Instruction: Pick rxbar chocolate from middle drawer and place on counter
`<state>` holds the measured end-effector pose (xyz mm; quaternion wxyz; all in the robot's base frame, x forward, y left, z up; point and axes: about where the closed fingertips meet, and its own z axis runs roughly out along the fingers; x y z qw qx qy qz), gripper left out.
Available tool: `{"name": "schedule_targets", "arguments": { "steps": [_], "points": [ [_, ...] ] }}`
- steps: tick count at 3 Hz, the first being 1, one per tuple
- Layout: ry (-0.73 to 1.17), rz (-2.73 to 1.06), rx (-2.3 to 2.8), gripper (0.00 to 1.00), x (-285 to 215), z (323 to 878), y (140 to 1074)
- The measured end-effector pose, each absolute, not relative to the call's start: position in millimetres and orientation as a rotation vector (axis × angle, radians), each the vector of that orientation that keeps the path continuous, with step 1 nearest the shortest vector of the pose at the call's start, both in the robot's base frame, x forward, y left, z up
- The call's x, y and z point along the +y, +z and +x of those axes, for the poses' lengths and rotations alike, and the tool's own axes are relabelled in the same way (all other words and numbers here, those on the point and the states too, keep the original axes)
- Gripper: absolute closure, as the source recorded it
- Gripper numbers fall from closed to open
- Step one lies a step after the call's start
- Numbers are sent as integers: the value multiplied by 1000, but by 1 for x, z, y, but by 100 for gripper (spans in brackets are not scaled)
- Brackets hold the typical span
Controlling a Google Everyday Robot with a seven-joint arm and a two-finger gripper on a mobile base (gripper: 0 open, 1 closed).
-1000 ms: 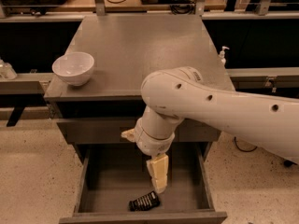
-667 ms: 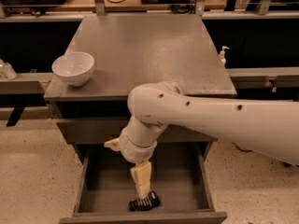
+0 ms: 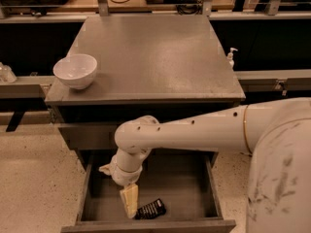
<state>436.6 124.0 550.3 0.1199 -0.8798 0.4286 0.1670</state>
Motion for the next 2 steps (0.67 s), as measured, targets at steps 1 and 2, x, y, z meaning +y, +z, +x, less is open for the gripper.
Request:
{"name": "schedule_targets", "arguments": {
  "steps": [1, 2],
  "points": [
    [488, -2571, 1252, 0, 124, 437, 550],
    [405, -2711, 1263, 0, 111, 440, 534]
  ]
}}
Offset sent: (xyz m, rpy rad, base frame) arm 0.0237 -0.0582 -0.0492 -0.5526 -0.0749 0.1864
